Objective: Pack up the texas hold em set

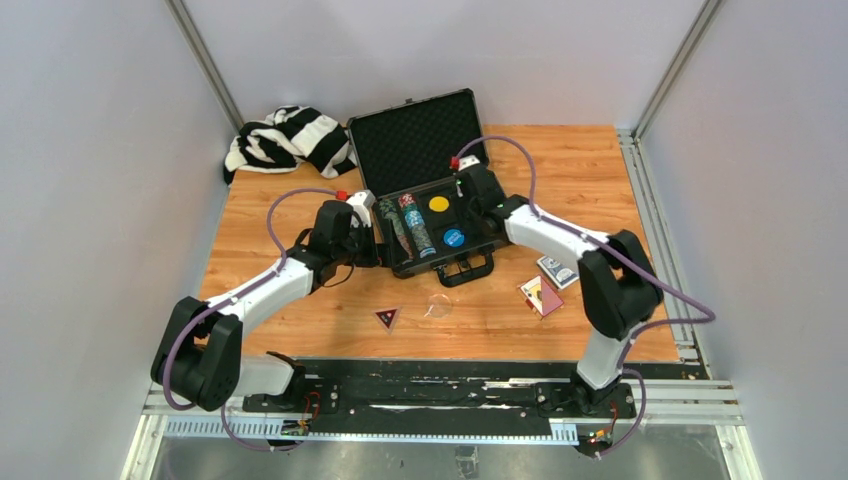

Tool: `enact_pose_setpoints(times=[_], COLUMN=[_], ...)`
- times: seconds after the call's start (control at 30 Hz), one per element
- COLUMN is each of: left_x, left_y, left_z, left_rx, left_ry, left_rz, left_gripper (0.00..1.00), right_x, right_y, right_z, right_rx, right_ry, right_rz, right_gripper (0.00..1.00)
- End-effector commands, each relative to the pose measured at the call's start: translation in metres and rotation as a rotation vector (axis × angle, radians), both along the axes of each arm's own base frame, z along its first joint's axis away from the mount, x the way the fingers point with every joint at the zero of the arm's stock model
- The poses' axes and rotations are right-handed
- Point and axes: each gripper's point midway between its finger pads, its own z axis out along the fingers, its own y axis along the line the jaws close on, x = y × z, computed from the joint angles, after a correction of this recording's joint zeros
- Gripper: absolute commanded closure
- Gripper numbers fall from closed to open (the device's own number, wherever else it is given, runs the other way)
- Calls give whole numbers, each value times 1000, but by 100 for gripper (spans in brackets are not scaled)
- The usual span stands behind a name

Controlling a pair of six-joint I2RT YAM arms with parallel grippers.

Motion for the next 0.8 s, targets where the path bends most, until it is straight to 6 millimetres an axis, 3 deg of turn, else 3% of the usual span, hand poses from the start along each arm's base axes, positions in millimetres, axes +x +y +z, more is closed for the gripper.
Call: enact_pose_setpoints(times=[0.0, 0.1, 0.17, 0.2, 0.27, 0.33, 0.4, 0.53, 0.77], left_x=[3, 3, 2, 3, 3, 3, 2, 2, 1], left_y=[0, 0, 0, 0, -2, -4, -6, -8, -9], left_z=[4, 4, 4, 5, 6, 7, 6, 5, 4], left_rx=[-12, -21, -25, -27, -37, -45, -44, -46, -44], left_ry=[-23, -23, -25, -26, -27, -29, -25, -22, -19], left_rz=[3, 12, 13, 14, 13, 7, 2, -4, -8], left_gripper=[2, 2, 2, 2, 2, 2, 2, 2, 2], right_x=[0, -15, -33, -43, -63, -78, -87, -91, -102], right_y=[-41, -88, -137, -158, -190, -208, -220, -221, -224], right_z=[55, 56, 42, 35, 21, 14, 15, 13, -21], right_rx=[-23, -87, -136, -133, -83, -11, 5, 33, 95], right_ry=[-124, -122, -66, -30, 27, 52, 27, 25, 137], right_rz=[-123, -268, -451, -525, -640, -707, -730, -687, -719], right_gripper=[61, 46, 26, 22, 19, 18, 18, 15, 14])
